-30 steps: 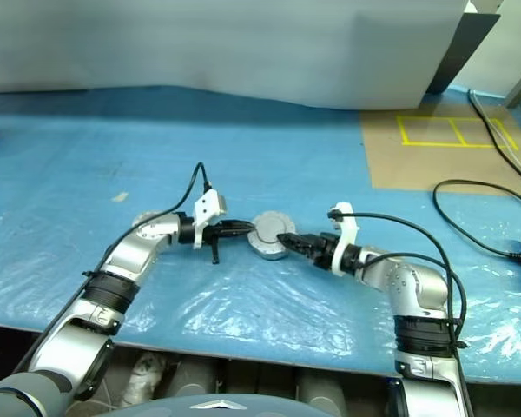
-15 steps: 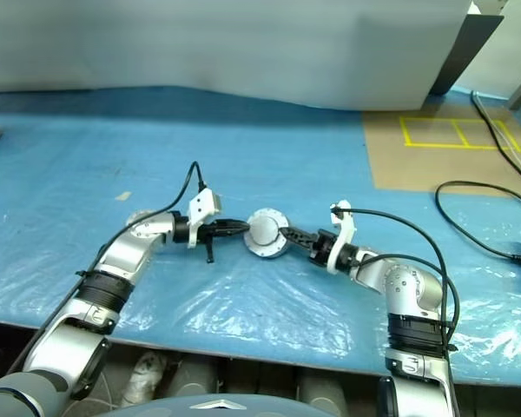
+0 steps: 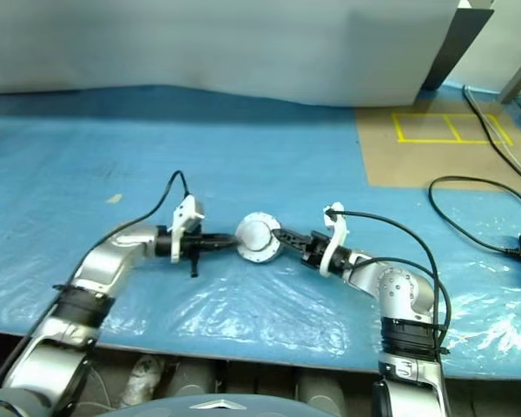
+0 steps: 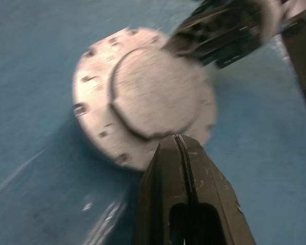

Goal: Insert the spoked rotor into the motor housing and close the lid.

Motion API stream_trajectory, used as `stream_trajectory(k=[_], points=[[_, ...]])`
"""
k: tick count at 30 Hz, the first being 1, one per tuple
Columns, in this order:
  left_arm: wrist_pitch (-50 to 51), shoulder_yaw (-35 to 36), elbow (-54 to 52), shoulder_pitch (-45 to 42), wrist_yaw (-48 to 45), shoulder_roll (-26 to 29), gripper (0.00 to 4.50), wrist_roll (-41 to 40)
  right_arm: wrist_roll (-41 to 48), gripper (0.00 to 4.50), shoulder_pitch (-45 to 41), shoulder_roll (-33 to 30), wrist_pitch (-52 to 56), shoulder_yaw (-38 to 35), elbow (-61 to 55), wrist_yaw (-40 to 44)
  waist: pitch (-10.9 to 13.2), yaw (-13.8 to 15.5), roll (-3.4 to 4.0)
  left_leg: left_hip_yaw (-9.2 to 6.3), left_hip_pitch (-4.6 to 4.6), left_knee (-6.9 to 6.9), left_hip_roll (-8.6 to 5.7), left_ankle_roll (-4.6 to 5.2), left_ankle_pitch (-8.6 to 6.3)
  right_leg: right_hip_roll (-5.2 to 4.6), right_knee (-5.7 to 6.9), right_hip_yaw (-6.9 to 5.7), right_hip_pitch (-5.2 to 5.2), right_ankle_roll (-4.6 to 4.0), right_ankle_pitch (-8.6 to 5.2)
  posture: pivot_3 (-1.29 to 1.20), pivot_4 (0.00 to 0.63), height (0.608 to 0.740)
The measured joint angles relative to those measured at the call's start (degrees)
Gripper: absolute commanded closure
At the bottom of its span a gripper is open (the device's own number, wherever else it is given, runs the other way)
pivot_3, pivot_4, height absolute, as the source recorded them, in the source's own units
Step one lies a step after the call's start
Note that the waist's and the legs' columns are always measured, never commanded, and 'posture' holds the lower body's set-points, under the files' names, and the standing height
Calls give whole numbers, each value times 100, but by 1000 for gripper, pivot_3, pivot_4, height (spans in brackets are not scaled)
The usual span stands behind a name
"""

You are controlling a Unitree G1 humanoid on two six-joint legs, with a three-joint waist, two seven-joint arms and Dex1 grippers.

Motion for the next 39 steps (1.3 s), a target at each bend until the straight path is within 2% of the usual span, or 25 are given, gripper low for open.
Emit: stream_trajectory(k=[4,11,14,23,25,26,32,39], points=[[337,150,-515,122,-12,214,4500,-334,258,3384,-63,155,202,-224,90,-278,4,-1,12,1,6,0,-1,0,0,-1,-2,1,7,-2,-1,0,150,740],[706,924,-335,206,1014,-267,4500,-784,1310,3384,-122,476,793,-936,41,-982,16,4,22,1,-1,7,-1,0,0,-2,-3,0,5,-1,-1,0,150,740],[1028,1156,-104,260,1216,-384,3906,-1064,1818,3384,-280,574,867,-1128,-65,-1334,22,-7,29,1,-2,6,0,0,0,1,-1,0,1,-1,0,0,150,740],[2010,1765,108,440,1372,-588,798,-2112,2751,3384,-518,626,797,-1112,-190,-2182,26,15,29,-3,-9,6,-1,-2,0,-1,-1,-10,2,19,11,0,150,740],[2219,1824,99,446,1359,-596,170,-2338,2859,3384,-544,590,773,-1048,-190,-2276,26,15,29,-3,-9,6,-1,-2,0,-1,-2,-10,2,20,12,0,150,740],[2273,1825,84,466,1353,-617,31,-2400,2877,3384,-554,561,763,-1009,-189,-2307,26,16,29,-3,-10,7,-2,-2,0,-2,-2,-10,2,21,12,0,150,740],[2406,1782,95,567,1473,-979,31,-2491,3057,3384,-615,382,683,-900,-178,-2450,27,27,28,-8,-14,9,-1,-2,0,-2,-2,-14,2,27,15,0,150,740],[2573,1806,630,182,1789,-1531,31,-2616,3250,3384,-746,317,544,-741,-176,-2554,27,39,26,-14,-21,20,-3,-2,0,-2,-1,-16,4,31,18,0,150,740]])
